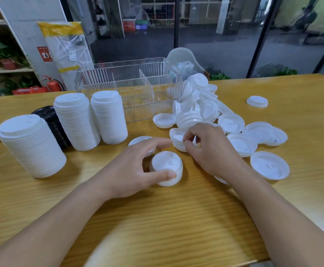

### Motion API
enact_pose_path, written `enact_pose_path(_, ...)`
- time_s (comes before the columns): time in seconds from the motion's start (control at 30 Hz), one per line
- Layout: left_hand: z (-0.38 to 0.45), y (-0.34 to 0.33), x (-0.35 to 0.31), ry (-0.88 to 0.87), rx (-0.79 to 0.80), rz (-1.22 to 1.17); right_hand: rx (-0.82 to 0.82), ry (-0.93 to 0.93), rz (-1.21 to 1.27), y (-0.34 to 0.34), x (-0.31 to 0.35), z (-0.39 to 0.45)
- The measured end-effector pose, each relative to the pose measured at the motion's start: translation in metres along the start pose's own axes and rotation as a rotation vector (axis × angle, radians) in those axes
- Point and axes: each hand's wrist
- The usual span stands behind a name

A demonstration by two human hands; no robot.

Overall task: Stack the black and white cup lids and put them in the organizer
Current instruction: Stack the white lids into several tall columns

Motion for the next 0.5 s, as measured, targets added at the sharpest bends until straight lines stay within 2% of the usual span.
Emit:
enact_pose_path(0.13, 0.005, -0.001, 0.001, -0.066, -0.239, -0.086, -0.044, -0.011, 0.311, 0.005, 0.004, 0.000)
enact_pose_path(0.2, 0.007, 0.000, 0.001, -0.078, -0.310, -0.115, -0.055, -0.033, 0.490, 0.008, 0.004, 0.001)
enact_pose_path(0.37, 0.006, 0.000, 0.000, -0.143, -0.288, -0.146, 0.060, -0.092, 0.905, 0.011, -0.001, 0.005)
enact_pose_path(0.5, 0.004, -0.002, -0.004, -0.191, -0.226, -0.111, 0.163, -0.102, 0.972, 0.008, 0.001, 0.004)
Point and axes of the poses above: each hand's wrist, its own z-axis towards the middle knuckle, its own y-axis out of the back of the hand, x = y × z, and after that the axes turned 3 degrees about x, right-handed
